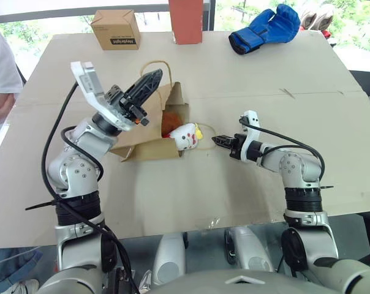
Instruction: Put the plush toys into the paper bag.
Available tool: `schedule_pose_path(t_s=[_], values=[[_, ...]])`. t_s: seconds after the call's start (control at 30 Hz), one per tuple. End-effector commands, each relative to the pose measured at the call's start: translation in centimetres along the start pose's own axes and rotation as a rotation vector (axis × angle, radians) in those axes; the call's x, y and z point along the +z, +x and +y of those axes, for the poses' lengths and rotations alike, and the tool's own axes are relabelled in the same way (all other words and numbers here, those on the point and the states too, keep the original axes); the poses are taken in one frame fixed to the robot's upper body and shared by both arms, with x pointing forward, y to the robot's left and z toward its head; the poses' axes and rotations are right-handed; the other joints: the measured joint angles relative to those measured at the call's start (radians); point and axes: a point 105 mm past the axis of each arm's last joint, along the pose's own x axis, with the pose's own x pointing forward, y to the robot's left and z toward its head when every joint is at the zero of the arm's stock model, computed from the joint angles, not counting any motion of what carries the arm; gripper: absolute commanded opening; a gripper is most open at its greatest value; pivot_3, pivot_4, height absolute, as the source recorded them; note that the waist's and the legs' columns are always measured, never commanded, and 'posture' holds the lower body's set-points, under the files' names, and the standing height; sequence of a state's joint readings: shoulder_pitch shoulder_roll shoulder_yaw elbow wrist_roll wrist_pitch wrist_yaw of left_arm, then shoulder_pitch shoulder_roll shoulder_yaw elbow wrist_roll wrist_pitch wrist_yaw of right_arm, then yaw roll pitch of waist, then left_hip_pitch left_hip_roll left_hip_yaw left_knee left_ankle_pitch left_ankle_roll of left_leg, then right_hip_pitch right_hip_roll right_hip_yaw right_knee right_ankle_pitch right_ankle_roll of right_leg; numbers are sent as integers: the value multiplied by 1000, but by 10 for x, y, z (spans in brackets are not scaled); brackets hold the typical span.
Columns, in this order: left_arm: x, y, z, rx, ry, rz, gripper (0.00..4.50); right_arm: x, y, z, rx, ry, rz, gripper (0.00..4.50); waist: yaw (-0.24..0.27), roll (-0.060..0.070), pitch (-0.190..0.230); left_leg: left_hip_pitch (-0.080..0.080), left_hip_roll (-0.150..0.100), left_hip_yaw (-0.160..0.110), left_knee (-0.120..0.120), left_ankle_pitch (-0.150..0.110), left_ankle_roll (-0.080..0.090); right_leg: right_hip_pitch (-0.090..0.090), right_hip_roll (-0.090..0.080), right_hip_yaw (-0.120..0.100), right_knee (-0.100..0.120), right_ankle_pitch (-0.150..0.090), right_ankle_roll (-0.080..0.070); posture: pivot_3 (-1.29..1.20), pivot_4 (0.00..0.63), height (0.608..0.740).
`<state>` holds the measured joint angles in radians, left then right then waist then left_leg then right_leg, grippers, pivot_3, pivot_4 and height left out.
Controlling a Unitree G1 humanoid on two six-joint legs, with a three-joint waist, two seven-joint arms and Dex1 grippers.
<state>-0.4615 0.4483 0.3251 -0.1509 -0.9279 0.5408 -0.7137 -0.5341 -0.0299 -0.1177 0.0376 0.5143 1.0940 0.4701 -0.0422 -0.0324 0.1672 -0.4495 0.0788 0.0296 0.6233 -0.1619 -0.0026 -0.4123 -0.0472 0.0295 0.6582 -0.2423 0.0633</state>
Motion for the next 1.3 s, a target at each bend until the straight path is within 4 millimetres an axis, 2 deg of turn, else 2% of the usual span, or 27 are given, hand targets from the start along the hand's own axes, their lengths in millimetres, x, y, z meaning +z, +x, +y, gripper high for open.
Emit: schedule_pose_path(t_s=[0.03, 0.13, 0.33, 0.5, 0.73, 1.0, 1.1, 1.2, 1.3], values=[[16, -2, -9, -21, 60, -48, 0, -9, -3, 10, 57, 12, 32, 1384, 2, 0, 0, 0, 0, 0, 0, 0, 0, 0, 0, 0, 0, 0, 0, 0, 150, 740], [15, -4, -10, -16, 61, -49, 0, -17, -10, 7, 16, 35, 66, 2818, 3, 0, 0, -1, 0, 0, -1, 0, 0, 0, 0, 0, -1, 0, 0, 0, 150, 740], [17, -6, -10, -10, 64, -54, 0, -3, -30, 8, -15, 21, 20, 2818, 7, 0, 0, -1, 0, 0, -1, 0, 0, 0, -1, 0, -2, 0, 0, 0, 150, 740], [18, -5, -10, -7, 65, -57, 0, -6, -40, 7, -49, 7, 37, 2818, 7, 0, 0, -1, 0, 0, -1, 0, 0, 0, -1, 0, -2, 0, 0, 0, 150, 740], [19, -4, -10, -9, 65, -61, 0, -9, -16, 4, -64, 66, 44, 2818, 2, 0, 0, -1, 0, 0, -1, 0, 0, -1, 0, 0, -2, 0, 0, 0, 150, 740], [19, -7, -11, -1, 71, -65, 0, -2, 4, 15, 15, 121, 21, 2818, 2, 0, 0, -1, 0, 0, -2, 0, 0, -1, 0, 0, -2, 0, 0, 0, 150, 740], [18, -8, -13, 4, 70, -68, 0, 0, 8, 22, 41, 74, 13, 2818, 1, 0, 0, -1, 0, 0, -2, 0, 0, -1, 0, 0, -2, 0, 0, 0, 150, 740], [18, -10, -13, 15, 71, -70, 0, 8, 4, 30, 66, -88, -40, 2818, 1, 1, 0, -1, 0, 0, -3, 0, 0, -1, 0, 0, -2, 0, 0, 0, 150, 740], [19, -13, -12, 23, 73, -68, 0, 13, -9, 41, 116, -440, -56, 2818, 6, 2, 1, -2, -1, 0, -3, 0, 0, -2, -1, 0, -3, 0, 0, 0, 150, 740]])
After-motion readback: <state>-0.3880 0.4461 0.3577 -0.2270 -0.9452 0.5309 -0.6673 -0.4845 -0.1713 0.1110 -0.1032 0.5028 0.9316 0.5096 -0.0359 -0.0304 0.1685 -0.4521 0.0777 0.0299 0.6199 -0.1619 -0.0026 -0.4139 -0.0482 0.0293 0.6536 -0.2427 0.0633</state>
